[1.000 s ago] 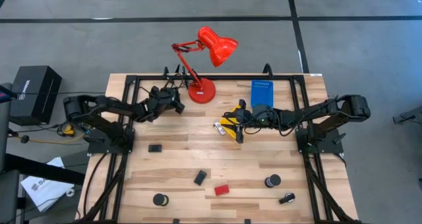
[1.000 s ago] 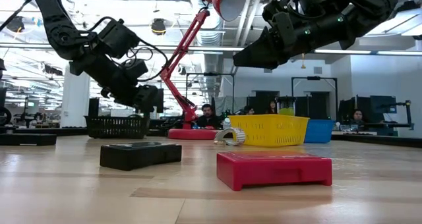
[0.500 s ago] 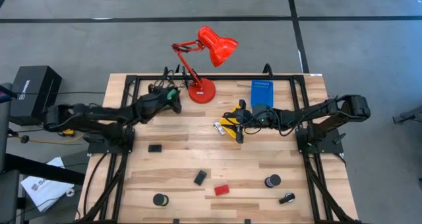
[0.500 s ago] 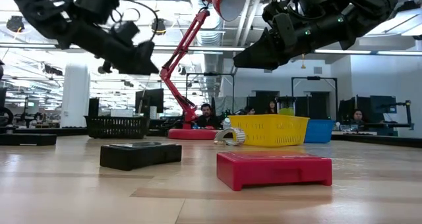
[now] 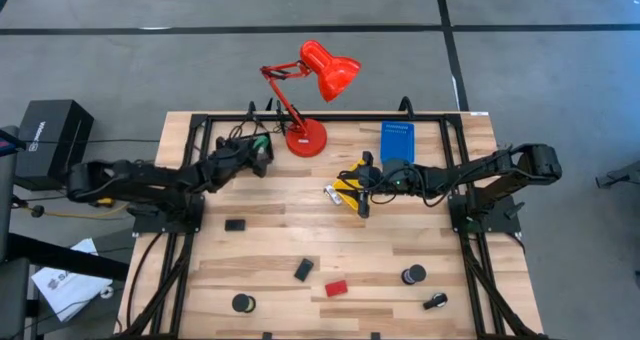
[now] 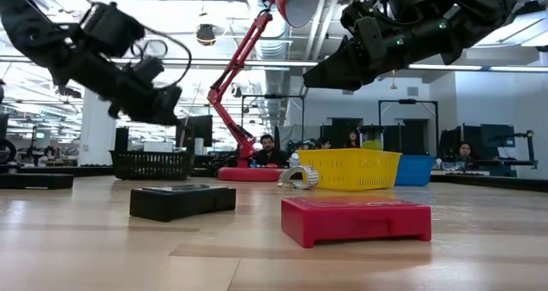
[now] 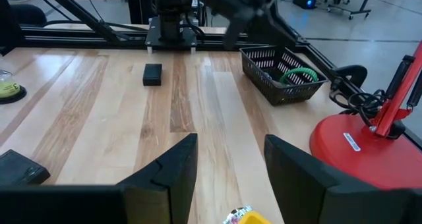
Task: Pick & Place Office items
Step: Put the green wrist watch into the black bin
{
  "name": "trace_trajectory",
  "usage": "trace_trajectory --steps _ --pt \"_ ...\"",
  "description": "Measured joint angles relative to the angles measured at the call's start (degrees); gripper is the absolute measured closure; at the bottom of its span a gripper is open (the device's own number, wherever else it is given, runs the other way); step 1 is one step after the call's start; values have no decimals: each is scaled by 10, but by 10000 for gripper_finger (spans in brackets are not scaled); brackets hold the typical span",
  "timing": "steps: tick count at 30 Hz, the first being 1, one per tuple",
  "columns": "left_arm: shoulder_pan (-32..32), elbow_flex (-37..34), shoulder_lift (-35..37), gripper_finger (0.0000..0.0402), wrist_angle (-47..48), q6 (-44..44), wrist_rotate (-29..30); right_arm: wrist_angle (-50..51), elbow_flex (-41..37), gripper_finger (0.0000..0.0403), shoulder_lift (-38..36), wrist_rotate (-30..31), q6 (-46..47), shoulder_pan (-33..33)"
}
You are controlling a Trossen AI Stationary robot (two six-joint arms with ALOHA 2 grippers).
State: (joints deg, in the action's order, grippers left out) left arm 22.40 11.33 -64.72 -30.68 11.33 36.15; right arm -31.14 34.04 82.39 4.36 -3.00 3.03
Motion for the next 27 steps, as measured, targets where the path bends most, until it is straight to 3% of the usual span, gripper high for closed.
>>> trace_trajectory --steps 3,6,9,15,27 --pt "28 5 -28 361 -2 13 -12 -1 0 237 0 0 0 0" --pt "58 19 -57 394 -5 30 -75 -5 0 237 0 0 0 0" --pt "85 39 -93 395 -6 30 -137 -9 0 237 0 0 0 0" --pt "132 65 -169 400 -7 14 -79 -10 0 237 0 0 0 0" --pt "159 75 -204 400 -3 26 -168 -10 0 237 0 0 -4 3"
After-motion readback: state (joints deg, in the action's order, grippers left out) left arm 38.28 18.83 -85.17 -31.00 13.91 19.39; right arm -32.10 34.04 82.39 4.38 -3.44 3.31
